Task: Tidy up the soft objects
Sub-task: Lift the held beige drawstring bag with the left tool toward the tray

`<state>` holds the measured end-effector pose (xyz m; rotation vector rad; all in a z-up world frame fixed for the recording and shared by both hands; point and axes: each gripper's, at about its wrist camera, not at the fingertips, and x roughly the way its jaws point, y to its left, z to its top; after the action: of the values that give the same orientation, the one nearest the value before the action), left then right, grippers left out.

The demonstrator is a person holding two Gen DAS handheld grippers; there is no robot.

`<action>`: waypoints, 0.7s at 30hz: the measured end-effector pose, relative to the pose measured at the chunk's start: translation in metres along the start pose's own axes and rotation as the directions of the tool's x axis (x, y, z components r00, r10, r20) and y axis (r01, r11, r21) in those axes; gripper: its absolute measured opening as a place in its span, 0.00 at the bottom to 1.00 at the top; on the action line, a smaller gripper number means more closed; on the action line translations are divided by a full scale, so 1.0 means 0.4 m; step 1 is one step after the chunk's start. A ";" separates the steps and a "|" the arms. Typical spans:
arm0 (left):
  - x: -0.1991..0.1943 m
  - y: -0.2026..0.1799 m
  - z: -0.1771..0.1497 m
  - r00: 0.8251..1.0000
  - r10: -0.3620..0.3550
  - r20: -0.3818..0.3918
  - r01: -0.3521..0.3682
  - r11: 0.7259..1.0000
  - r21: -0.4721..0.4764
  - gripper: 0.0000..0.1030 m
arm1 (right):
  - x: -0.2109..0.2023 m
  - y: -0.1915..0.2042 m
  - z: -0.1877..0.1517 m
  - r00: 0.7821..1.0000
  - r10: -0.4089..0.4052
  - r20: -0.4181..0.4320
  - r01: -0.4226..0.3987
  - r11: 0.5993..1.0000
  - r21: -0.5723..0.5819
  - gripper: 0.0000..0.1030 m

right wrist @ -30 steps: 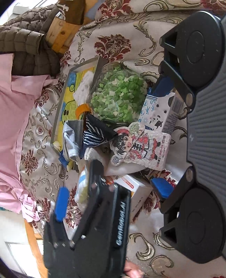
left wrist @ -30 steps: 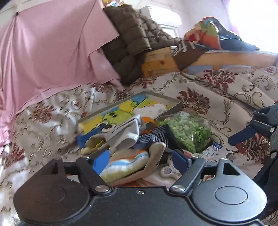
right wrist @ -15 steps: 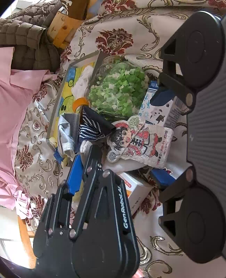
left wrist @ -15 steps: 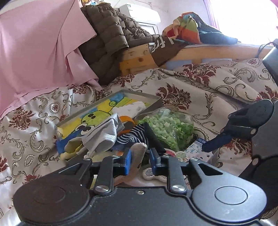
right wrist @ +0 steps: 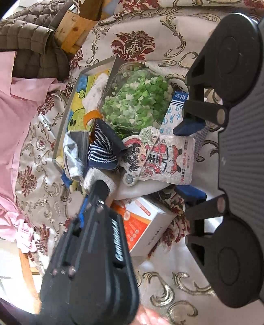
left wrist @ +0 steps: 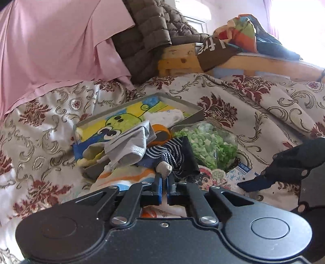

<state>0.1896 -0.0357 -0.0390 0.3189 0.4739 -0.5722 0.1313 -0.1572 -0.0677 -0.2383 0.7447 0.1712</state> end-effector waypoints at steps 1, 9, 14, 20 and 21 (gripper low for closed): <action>-0.009 -0.004 0.000 1.000 0.002 -0.001 -0.002 1.000 0.003 0.03 | -0.010 -0.002 0.000 1.000 0.001 0.005 -0.001 1.000 0.005 0.54; -0.114 -0.036 0.023 0.999 0.002 0.047 -0.002 1.000 -0.014 0.02 | -0.053 -0.026 0.001 0.999 -0.003 0.040 0.001 0.999 0.045 0.53; -0.157 -0.016 0.029 0.998 0.059 0.034 -0.054 0.990 -0.131 0.02 | -0.083 -0.049 0.001 0.997 -0.036 0.072 0.030 0.996 0.085 0.54; -0.178 0.028 0.019 0.988 0.150 -0.029 -0.152 0.958 -0.241 0.02 | -0.071 -0.097 0.001 0.998 -0.052 0.048 0.042 0.983 0.181 0.54; -0.176 0.032 0.018 0.987 0.155 -0.037 -0.160 0.955 -0.248 0.02 | -0.064 -0.100 0.001 0.998 -0.056 0.043 0.047 0.981 0.188 0.54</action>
<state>0.1476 0.0027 0.0051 0.1181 0.5265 -0.3491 0.1225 -0.1973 -0.0438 -0.0744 0.7013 0.0571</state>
